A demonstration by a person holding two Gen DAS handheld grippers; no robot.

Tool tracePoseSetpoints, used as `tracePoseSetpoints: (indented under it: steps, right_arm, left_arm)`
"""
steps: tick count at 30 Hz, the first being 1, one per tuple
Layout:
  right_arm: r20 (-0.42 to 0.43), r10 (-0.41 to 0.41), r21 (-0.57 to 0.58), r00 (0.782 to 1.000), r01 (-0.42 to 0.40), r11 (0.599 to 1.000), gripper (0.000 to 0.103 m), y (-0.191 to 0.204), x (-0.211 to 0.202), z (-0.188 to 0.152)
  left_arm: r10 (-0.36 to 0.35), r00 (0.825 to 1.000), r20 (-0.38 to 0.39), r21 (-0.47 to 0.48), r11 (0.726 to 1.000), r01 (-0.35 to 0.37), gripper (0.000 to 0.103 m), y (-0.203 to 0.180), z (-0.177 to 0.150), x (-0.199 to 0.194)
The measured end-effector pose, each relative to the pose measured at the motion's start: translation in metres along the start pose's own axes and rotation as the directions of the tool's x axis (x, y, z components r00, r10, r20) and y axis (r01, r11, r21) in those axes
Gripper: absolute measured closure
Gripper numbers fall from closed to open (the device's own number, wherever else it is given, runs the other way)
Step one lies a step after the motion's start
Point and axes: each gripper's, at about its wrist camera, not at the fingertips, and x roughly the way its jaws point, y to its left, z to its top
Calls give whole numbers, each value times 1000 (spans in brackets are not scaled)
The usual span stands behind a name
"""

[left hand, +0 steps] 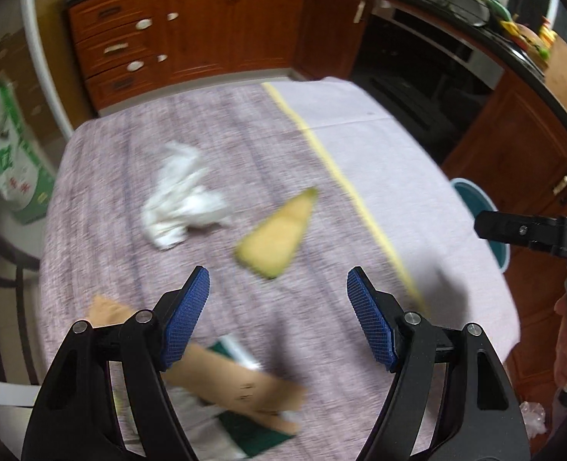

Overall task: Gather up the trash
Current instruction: 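Return both tools to the table and grasp the melon rind with the right tool, then grasp the white tissue with the left tool while the right tool holds the melon rind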

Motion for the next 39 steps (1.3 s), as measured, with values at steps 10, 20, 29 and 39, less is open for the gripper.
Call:
tracePoseSetpoints:
  steps: [10, 20, 29, 39]
  right_arm:
    - [-91, -4, -75, 996, -3, 997, 18, 46, 59, 13]
    - [-122, -14, -145, 992, -4, 989, 18, 75, 109, 27]
    - [-106, -48, -215, 993, 24, 976, 24, 92, 136, 32]
    - [-57, -29, -290, 998, 12, 957, 64, 110, 148, 27]
  left_arm:
    - [31, 999, -37, -73, 997, -34, 28, 65, -1, 20]
    - [36, 996, -76, -74, 996, -42, 28, 90, 9, 47]
    - [33, 996, -77, -63, 997, -37, 28, 103, 15, 58]
    - [21, 996, -92, -68, 997, -27, 28, 112, 19, 71]
